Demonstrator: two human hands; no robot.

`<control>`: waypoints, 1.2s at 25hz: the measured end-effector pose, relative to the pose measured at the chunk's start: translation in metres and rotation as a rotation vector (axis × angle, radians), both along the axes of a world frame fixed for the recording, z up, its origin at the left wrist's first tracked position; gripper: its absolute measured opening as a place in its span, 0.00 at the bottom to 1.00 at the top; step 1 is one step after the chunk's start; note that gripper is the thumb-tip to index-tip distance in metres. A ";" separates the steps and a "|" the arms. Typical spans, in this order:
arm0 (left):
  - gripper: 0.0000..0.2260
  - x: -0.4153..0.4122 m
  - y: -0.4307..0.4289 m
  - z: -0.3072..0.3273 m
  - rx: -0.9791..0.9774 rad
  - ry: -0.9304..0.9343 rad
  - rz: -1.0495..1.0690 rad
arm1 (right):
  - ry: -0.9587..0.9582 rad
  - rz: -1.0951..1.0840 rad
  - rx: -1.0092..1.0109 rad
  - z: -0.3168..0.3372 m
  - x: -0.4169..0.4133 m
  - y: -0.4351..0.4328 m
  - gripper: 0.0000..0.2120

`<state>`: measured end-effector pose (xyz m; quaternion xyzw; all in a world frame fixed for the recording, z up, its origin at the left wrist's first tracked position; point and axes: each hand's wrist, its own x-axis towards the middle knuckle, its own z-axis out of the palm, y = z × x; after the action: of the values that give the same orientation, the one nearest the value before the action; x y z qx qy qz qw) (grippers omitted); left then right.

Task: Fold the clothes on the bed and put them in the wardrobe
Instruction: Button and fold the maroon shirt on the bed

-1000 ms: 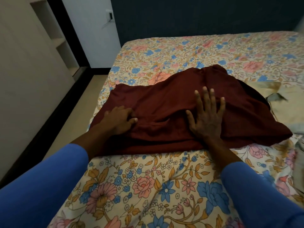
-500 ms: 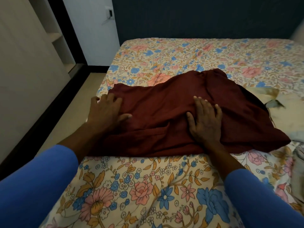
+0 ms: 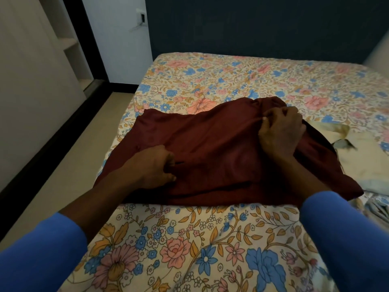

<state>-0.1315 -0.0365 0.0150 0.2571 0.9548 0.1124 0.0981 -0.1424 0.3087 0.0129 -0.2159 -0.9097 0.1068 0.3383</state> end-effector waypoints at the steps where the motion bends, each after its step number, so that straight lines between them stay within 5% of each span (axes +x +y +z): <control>1: 0.08 0.005 -0.003 -0.003 0.014 0.190 -0.053 | 0.024 0.021 0.063 -0.010 0.006 -0.009 0.14; 4: 0.07 0.027 -0.009 -0.013 -0.011 0.445 -0.249 | -0.111 0.272 0.150 -0.053 0.019 -0.027 0.22; 7: 0.24 0.044 -0.018 -0.009 0.182 -0.109 -0.085 | -0.155 0.269 0.187 -0.093 0.031 -0.031 0.27; 8: 0.27 0.041 -0.019 -0.010 0.288 -0.075 0.046 | -0.128 0.246 0.178 -0.097 0.033 -0.032 0.28; 11: 0.11 0.017 -0.014 -0.018 0.291 0.312 0.276 | -0.104 0.227 0.175 -0.099 0.033 -0.035 0.29; 14: 0.09 -0.004 -0.002 -0.020 0.098 -0.076 0.204 | -0.087 0.225 0.178 -0.100 0.034 -0.035 0.30; 16: 0.08 -0.011 -0.002 -0.019 0.126 -0.175 0.176 | -0.078 0.221 0.176 -0.099 0.036 -0.036 0.30; 20: 0.09 -0.029 -0.017 -0.003 0.456 0.153 0.337 | -0.007 0.189 0.196 -0.098 0.038 -0.038 0.32; 22: 0.13 -0.046 -0.026 -0.002 0.352 0.285 0.357 | 0.005 0.196 0.215 -0.098 0.040 -0.038 0.33; 27: 0.24 -0.063 -0.023 -0.011 -0.282 0.227 0.415 | -0.036 0.203 0.219 -0.100 0.038 -0.038 0.35; 30: 0.20 -0.044 -0.008 -0.009 -0.051 0.281 0.226 | -0.036 0.200 0.215 -0.102 0.037 -0.035 0.34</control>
<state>-0.1754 -0.0449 0.0059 0.1590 0.9844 0.0616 -0.0431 -0.1059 0.2732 -0.0890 -0.0887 -0.9387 0.0378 0.3309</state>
